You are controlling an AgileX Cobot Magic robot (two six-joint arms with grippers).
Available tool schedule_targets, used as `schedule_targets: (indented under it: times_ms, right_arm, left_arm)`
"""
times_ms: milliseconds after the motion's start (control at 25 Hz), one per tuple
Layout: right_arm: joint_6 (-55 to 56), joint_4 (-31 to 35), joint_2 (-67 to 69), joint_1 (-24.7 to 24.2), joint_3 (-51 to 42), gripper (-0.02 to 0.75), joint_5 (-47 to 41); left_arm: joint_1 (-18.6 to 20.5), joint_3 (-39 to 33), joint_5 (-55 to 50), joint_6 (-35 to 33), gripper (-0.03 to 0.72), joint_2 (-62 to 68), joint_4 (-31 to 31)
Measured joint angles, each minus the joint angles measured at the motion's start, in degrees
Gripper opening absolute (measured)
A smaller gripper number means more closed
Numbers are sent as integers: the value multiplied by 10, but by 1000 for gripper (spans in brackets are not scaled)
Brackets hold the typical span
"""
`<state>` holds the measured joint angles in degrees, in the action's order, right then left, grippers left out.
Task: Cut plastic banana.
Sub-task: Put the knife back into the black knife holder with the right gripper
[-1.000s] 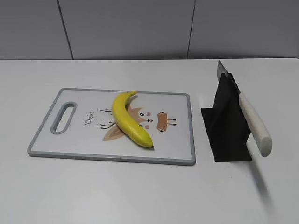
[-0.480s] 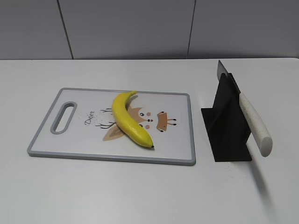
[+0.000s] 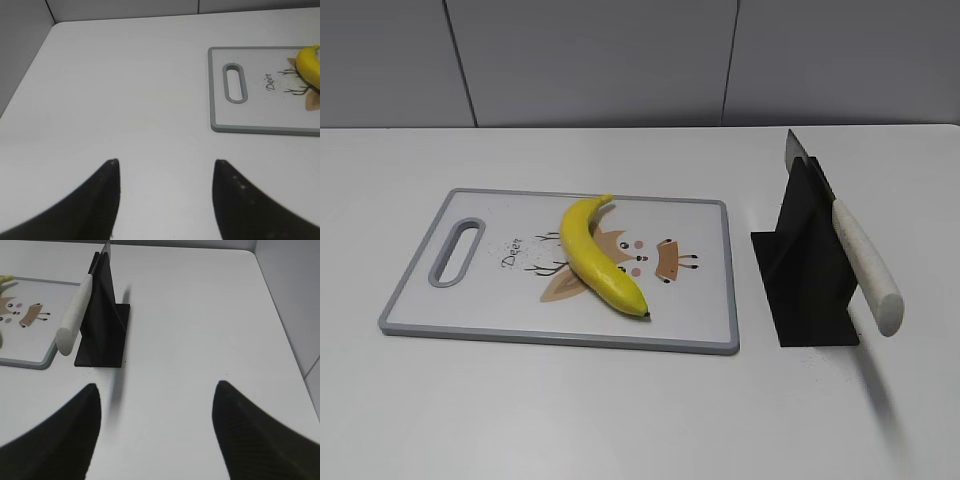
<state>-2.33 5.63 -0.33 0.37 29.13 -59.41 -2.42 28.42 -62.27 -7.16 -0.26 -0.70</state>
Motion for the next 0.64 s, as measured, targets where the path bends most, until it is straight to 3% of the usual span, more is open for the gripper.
schedule_targets:
  times_ms: [640]
  right_arm:
    - [0, 0, 0, 0, 0, 541, 0]
  left_arm:
    - [0, 0, 0, 0, 573, 0, 0]
